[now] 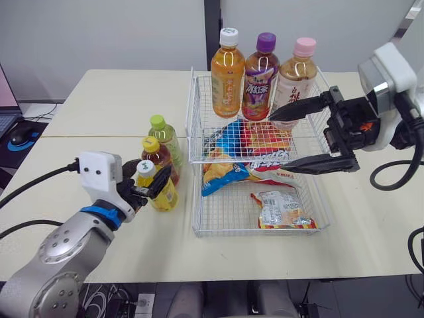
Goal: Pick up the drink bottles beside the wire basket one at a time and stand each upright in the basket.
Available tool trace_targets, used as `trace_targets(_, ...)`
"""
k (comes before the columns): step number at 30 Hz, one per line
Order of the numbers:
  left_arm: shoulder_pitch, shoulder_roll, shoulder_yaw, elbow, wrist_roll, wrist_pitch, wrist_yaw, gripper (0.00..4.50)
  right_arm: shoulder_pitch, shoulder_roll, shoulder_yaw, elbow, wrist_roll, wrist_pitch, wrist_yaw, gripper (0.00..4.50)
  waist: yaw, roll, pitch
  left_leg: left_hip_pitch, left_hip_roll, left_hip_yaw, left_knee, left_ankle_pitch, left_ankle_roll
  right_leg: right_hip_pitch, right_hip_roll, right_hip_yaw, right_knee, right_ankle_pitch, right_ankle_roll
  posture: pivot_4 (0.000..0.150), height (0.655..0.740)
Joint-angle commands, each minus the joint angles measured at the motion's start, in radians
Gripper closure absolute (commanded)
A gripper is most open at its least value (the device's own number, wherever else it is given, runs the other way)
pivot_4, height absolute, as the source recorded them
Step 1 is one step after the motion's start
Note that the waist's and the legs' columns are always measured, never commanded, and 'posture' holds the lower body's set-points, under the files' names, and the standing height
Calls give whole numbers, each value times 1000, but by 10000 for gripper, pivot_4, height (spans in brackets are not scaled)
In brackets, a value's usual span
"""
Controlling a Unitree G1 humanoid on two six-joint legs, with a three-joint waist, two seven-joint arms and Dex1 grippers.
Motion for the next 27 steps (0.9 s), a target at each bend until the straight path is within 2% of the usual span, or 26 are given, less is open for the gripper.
trace_targets(1, 8, 1, -32, -7, 33, -46, 8, 17934, -9, -18, -45, -30, 19, 5, -7, 0, 1, 0, 0, 0, 0, 0, 0, 0, 0, 0, 0, 0, 0, 0, 0, 1500, 7400)
trace_targets(4, 1, 6, -42, 12, 44, -73, -5, 26757, -11, -19, -47, -30, 16, 7, -12, 0, 7, 0, 0, 0, 0, 0, 0, 0, 0, 0, 0, 0, 0, 0, 0, 1500, 7400)
trace_targets(6, -1, 12, -49, 18, 54, -92, -14, 31105, -8, -20, -50, -30, 14, 8, -14, 0, 9, 0, 0, 0, 0, 0, 0, 0, 0, 0, 0, 0, 0, 0, 0, 1500, 7400)
trace_targets(15, 54, 40, 6, -46, 37, -138, -36, 31127, 3, -25, -67, -28, 13, 15, -37, 0, 10, 0, 0, 0, 0, 0, 0, 0, 0, 0, 0, 0, -1, 0, 0, 1500, 7400)
trace_targets(20, 23, 71, 29, -64, 8, -140, -15, 31127, -4, -8, -56, -1, 4, 3, -30, 0, 9, 0, 0, 0, 0, 0, 0, 0, 0, 0, 0, 0, -1, 0, 0, 1500, 7400)
trace_targets(25, 64, 122, 119, -98, -92, -138, -29, 31128, -20, 6, -46, 31, 0, 1, -9, 0, 8, 0, 0, 0, 0, 0, -1, 0, 0, 0, 0, 0, -1, 0, 0, 1500, 7400)
trace_targets(27, 83, 155, 199, -92, -196, -138, -26, 31128, -23, 14, -33, 52, -11, -9, 10, 0, 7, 0, 0, 0, 1, -1, -1, 0, 0, -1, 0, 0, -1, 0, 0, 1500, 7400)
